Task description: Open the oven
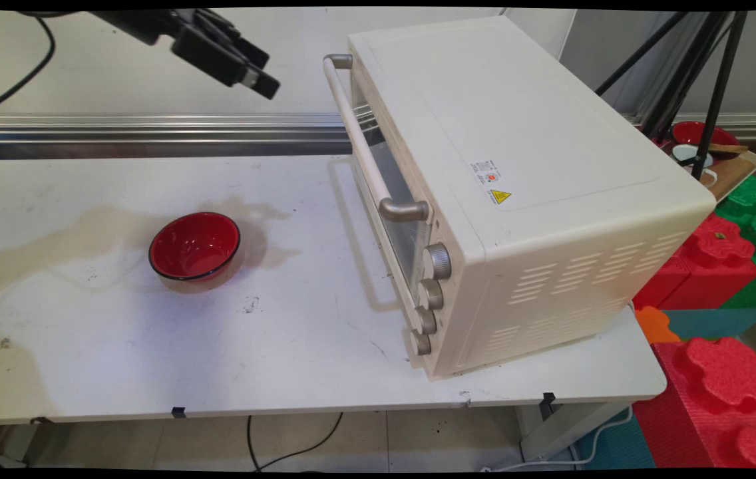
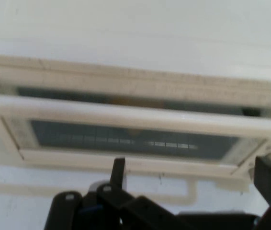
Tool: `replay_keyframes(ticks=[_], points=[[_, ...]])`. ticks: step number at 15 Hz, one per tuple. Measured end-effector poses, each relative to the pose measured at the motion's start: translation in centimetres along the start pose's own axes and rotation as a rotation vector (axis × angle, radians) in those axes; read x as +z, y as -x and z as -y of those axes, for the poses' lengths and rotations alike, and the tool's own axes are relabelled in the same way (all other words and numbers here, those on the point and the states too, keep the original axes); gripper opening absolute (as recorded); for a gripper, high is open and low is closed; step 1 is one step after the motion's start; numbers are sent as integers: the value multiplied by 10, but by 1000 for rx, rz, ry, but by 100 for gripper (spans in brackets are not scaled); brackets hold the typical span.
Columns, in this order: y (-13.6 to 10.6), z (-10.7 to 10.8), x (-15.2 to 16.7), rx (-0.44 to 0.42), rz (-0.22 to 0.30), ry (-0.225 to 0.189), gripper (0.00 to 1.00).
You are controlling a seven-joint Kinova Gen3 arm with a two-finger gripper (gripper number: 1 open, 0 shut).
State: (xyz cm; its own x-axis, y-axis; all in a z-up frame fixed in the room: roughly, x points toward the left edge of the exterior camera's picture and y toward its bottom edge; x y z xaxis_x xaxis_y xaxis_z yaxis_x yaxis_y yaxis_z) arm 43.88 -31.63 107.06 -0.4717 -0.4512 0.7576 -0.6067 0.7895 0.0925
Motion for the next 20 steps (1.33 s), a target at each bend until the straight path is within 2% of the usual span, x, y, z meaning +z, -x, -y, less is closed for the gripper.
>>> replay_keyframes(ticks=[7, 8, 20], points=[[-18, 1, 38, -8, 3, -7, 100], [-21, 1, 43, -8, 3, -7, 0], [-35, 3, 87, -28, 0, -5, 0]])
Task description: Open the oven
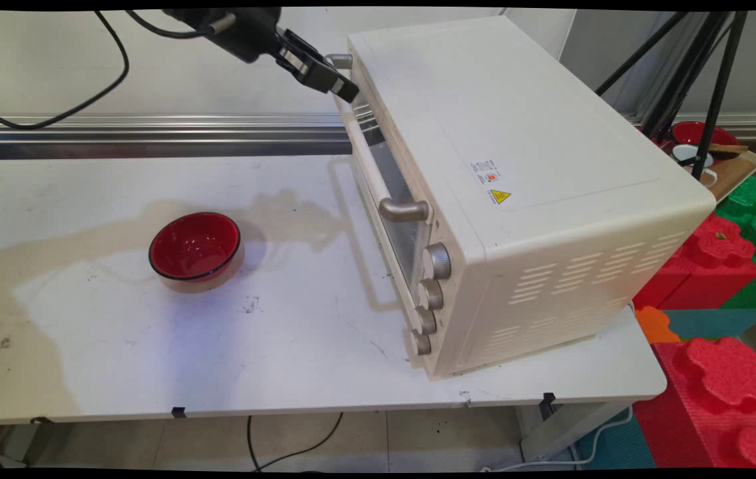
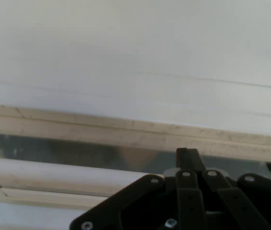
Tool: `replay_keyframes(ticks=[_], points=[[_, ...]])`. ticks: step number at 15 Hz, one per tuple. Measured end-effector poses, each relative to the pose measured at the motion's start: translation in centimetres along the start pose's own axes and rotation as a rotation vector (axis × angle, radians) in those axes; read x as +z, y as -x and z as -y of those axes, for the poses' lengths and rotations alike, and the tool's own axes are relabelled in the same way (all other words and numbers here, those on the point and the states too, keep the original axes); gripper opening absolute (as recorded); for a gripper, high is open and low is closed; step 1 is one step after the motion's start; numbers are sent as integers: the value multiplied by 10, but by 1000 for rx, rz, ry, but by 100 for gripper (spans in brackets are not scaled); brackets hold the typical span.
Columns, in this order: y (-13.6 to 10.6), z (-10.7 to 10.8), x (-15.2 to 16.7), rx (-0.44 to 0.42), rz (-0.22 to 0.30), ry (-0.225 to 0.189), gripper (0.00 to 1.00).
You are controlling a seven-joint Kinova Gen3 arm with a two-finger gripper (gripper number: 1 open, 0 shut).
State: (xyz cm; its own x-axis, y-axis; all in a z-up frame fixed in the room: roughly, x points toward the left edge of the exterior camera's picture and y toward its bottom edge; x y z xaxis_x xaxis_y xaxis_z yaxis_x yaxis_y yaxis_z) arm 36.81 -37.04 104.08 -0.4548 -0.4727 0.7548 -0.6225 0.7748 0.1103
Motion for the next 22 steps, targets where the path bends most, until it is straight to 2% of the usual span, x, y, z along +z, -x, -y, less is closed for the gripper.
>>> replay_keyframes(ticks=[13, 17, 22], points=[[16, 5, 42, -17, 18, 4, 0], [25, 6, 44, -22, 31, -3, 0], [41, 6, 31, -27, 59, -12, 0]])
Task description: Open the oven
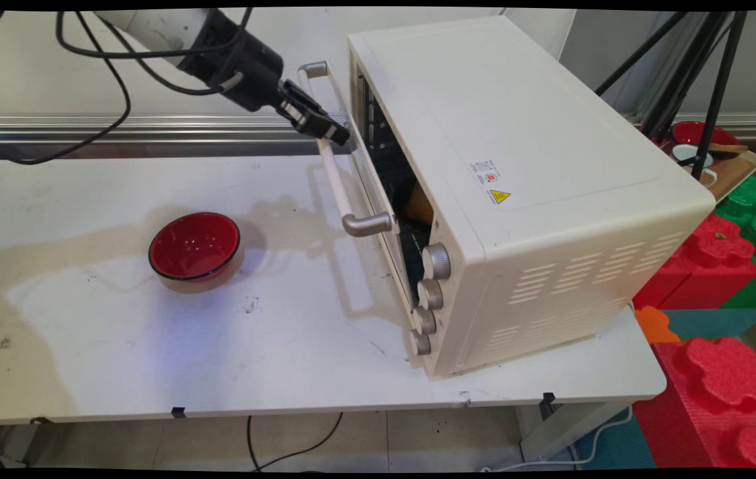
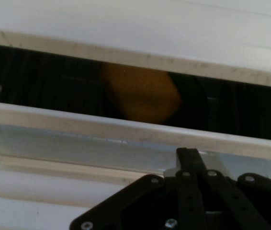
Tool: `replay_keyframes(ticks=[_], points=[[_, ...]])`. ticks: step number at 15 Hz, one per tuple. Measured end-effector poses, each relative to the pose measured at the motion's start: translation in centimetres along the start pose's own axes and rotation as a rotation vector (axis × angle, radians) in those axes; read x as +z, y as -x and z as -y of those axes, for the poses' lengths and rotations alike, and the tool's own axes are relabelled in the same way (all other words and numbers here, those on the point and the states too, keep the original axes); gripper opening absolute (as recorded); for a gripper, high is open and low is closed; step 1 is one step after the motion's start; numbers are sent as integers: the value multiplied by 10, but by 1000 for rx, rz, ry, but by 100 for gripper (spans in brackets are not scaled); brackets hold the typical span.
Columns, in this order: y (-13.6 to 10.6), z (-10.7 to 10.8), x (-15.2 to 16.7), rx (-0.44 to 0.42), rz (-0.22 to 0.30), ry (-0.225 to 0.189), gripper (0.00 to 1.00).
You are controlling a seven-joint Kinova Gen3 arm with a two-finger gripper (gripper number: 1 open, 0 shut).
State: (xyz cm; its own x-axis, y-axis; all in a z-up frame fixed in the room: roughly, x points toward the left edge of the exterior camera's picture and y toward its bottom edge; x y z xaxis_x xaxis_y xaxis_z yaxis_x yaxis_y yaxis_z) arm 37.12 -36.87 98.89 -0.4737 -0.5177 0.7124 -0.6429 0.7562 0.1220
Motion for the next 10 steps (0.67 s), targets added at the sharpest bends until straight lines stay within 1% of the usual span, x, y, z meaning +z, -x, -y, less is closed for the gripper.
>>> replay_keyframes(ticks=[10], points=[[40, 1, -26, 11, 65, 1, 0]])
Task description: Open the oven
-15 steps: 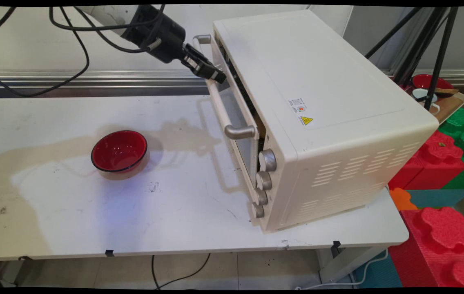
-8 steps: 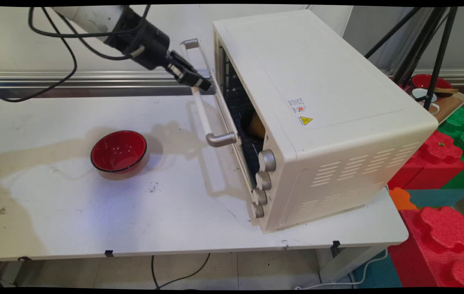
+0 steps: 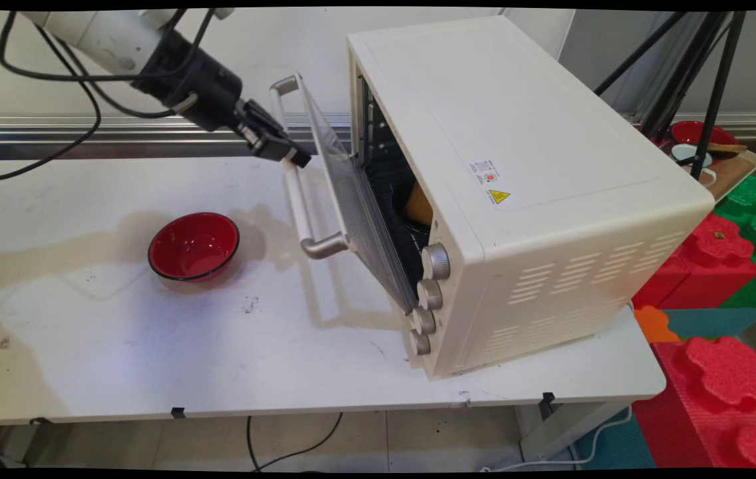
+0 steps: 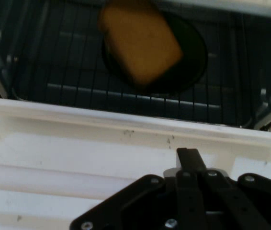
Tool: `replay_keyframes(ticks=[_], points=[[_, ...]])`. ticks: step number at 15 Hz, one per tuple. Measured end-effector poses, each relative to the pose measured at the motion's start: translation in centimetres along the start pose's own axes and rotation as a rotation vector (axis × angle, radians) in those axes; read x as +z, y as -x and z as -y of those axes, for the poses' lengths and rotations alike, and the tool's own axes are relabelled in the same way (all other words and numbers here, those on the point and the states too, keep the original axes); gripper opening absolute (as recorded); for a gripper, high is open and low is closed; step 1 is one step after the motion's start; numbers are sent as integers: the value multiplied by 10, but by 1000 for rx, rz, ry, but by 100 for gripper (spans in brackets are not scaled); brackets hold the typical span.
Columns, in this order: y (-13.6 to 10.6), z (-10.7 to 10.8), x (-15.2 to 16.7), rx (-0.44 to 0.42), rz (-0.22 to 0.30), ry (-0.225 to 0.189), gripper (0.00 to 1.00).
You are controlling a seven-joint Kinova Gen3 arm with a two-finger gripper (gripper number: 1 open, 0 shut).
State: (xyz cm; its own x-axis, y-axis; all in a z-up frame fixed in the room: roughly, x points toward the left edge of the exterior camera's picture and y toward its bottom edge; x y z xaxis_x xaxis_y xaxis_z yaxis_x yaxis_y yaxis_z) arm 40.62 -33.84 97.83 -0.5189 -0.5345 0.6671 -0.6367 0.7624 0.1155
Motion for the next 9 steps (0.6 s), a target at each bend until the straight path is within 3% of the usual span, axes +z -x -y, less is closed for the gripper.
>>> replay_keyframes(ticks=[9], points=[[39, -4, -2, 13, 61, 9, 0]])
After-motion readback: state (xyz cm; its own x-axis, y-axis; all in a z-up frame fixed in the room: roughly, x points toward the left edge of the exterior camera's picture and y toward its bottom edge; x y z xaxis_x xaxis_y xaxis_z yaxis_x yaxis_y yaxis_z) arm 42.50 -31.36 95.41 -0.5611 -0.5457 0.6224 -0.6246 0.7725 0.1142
